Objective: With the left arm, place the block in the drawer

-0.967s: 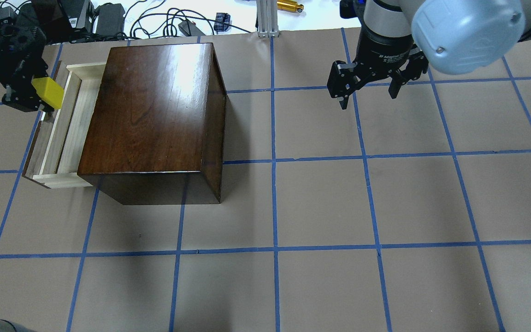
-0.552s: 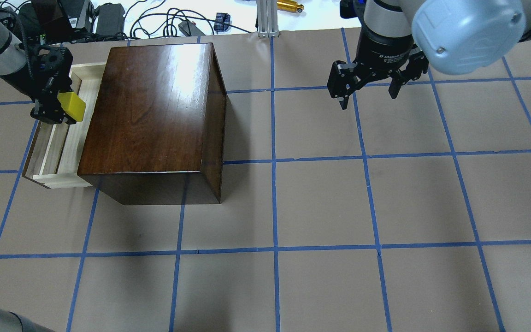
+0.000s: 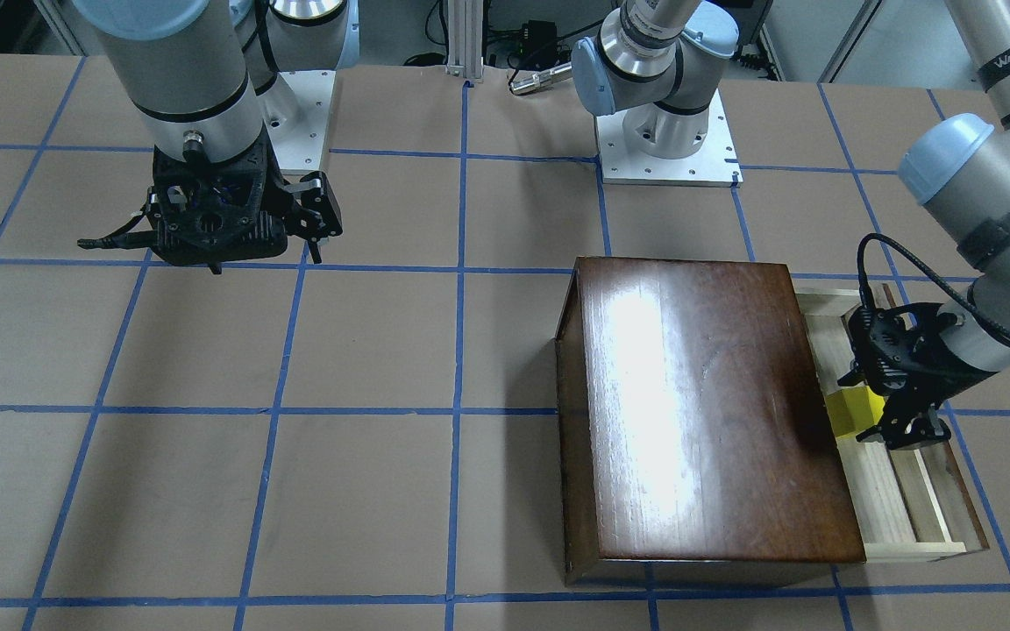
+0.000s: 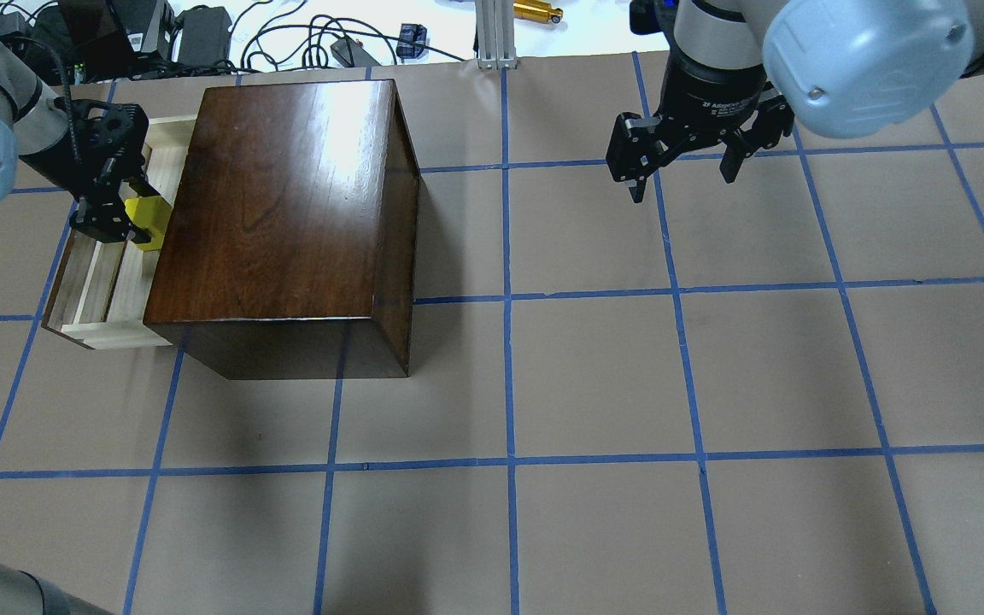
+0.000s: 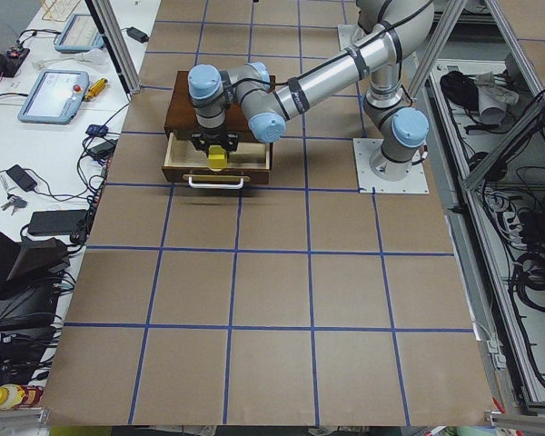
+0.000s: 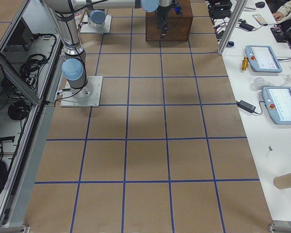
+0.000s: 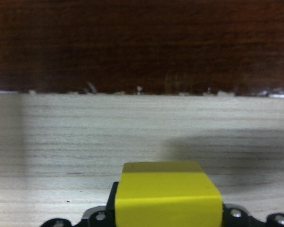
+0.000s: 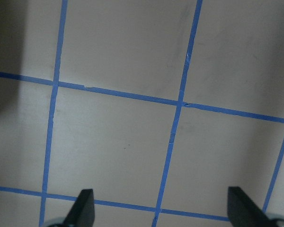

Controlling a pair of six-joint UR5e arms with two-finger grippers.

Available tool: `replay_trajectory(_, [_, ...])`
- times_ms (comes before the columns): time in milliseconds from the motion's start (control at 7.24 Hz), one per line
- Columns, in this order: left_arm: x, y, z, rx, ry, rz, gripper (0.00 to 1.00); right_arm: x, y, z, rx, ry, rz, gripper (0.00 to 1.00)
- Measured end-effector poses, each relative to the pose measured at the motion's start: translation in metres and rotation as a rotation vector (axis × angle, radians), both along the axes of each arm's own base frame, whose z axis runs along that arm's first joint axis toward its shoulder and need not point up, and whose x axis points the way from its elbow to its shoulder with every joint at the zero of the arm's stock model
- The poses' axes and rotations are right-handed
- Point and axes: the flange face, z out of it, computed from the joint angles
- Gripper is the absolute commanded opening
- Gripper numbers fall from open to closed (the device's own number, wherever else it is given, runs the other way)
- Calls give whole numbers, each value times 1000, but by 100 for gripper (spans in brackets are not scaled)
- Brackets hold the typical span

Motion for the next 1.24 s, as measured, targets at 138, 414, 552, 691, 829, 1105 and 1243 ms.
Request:
replay_trajectory(138, [-3,5,13,5,1,0,100,0,0,0,0,0,0,100])
replay_trajectory(414, [-14,22,67,40,14,60,100,0,0,0,0,0,0,100])
replay_trajectory(552, [-21,37,102,52,13,110,100,0,0,0,0,0,0,100])
replay_trajectory(691, [-28,56,133,69,8,155,100,0,0,0,0,0,0,100])
replay_trajectory(829, [-36,77,155,94,3,232,100,0,0,0,0,0,0,100])
replay_trajectory(1105, [-59,105,177,113,-10,509,100,0,0,0,0,0,0,100])
replay_trajectory(1243, [-83,110,181,117,-23,684,100,0,0,0,0,0,1,100])
